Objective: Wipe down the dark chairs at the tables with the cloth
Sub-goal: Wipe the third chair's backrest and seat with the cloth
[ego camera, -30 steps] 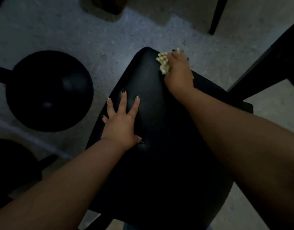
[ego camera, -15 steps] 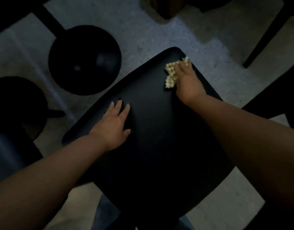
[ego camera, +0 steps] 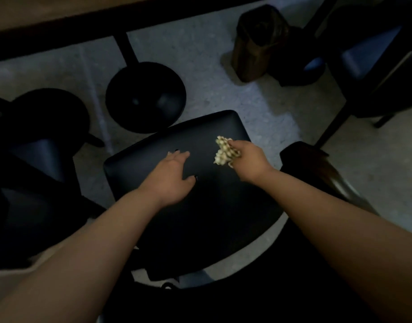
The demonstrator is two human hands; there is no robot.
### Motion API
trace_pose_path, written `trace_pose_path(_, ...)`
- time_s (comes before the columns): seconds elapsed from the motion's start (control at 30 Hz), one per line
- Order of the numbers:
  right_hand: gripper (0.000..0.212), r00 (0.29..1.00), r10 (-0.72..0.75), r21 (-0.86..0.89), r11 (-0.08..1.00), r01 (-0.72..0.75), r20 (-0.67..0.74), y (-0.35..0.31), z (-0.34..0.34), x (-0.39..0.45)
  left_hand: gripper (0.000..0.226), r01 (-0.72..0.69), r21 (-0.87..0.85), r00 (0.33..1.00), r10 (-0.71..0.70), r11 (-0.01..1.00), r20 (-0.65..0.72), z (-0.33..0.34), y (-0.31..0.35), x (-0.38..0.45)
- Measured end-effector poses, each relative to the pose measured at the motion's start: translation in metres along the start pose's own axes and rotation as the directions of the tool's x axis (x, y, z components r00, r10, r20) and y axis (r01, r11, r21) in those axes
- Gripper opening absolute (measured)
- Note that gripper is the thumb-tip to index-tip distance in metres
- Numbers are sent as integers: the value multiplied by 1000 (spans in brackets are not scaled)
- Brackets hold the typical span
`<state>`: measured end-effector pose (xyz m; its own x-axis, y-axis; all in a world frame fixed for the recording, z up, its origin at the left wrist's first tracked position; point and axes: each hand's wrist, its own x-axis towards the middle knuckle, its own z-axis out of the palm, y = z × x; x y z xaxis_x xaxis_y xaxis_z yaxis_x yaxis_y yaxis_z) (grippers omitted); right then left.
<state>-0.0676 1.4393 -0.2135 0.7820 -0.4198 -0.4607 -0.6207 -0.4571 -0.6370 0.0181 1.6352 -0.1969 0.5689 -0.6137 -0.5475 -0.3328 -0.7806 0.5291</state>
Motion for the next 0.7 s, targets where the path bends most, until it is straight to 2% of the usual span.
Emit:
trace_pose_path(0.13,51,999,39,81,996,-38,-13,-16,-21,-57,68,14,-116,999,-19,993,-47,4,14,-56)
trace_pose_path(0.33,45,999,29,93,995,-26,-23,-18,-45,-124,64,117,-203,990,-131,972,-60,28,29,-129)
trace_pose_path(0.53,51,992,-70,52,997,65,104,-15,-82,-144,60,197,-337,958,-254,921,-134,46,64,-157)
trace_pose_path(0.7,47,960,-188,75,982,176,208,-7,-123,-119,58,276,-473,883,-416,836,-219,62,106,-140)
